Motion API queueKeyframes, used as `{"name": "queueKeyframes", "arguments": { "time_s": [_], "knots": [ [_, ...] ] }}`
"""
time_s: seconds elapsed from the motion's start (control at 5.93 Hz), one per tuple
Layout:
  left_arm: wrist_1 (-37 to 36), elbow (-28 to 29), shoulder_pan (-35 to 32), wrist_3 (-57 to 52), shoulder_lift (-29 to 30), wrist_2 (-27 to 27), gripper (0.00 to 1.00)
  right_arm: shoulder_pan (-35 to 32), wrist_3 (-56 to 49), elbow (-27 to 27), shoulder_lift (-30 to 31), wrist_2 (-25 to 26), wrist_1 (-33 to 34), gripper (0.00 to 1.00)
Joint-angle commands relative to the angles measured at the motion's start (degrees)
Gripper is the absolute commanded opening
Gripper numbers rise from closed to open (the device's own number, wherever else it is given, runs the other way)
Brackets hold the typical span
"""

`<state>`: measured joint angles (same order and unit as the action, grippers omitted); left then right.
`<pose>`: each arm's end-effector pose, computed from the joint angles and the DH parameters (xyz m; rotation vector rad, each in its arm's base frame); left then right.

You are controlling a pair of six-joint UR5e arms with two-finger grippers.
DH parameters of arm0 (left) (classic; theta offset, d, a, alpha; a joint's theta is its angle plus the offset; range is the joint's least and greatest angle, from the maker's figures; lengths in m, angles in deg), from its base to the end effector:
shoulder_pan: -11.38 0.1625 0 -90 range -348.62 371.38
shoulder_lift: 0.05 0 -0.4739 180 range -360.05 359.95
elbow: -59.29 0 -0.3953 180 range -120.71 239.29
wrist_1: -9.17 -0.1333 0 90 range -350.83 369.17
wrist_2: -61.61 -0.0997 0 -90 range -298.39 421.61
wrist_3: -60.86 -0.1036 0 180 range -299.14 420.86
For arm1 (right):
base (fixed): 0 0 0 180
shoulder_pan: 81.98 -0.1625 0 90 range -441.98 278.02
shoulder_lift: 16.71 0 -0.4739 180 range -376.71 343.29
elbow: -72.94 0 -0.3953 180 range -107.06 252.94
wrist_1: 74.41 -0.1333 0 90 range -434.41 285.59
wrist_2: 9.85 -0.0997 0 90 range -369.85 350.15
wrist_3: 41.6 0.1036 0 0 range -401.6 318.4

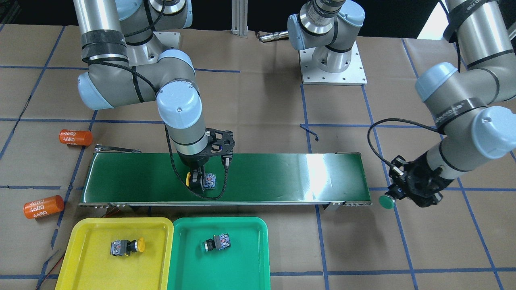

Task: Sort buttons by color to trays
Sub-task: 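Grasp yellow button on belt with right while left grasps green-capped button, then carry yellow button into yellow tray with right while left places green button on belt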

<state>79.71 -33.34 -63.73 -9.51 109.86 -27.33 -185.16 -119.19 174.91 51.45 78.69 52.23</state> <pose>0.0288 -0.6344 0.3478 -1.4382 -2.7364 -0.0418 0.2713 -0.5624 0.2839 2.2328 -2.2016 0.0868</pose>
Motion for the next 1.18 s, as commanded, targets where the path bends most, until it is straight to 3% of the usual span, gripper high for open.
{"name": "queueKeyframes", "arguments": {
  "time_s": [0.0,0.34,0.51,0.67,0.84,1.01],
  "knots": [
    [3.4,-0.4,-7.6,-6.5,-0.7,-0.3,0.0,2.0,-3.2,0.8,0.0,3.3,0.4,0.59],
    [2.3,-4.9,-11.0,-15.6,-2.3,-0.5,0.01,3.8,-5.5,0.7,1.4,5.8,0.3,0.24],
    [1.0,-6.8,-11.3,-15.8,-2.8,-0.5,0.06,6.7,-10.2,0.2,4.2,7.6,-0.5,0.19],
    [0.4,-8.6,-11.5,-15.3,-2.9,-0.5,0.17,10.8,-15.3,-0.2,6.1,7.5,-0.5,0.21],
    [-0.4,-10.2,-11.4,-15.7,-2.7,-0.6,0.25,13.6,-19.8,-3.1,5.1,7.2,0.4,0.21],
    [-4.1,-10.2,-11.1,-15.8,-1.5,-1.6,0.82,14.8,-21.4,-9.1,1.0,6.8,0.4,0.21]
  ]
}}
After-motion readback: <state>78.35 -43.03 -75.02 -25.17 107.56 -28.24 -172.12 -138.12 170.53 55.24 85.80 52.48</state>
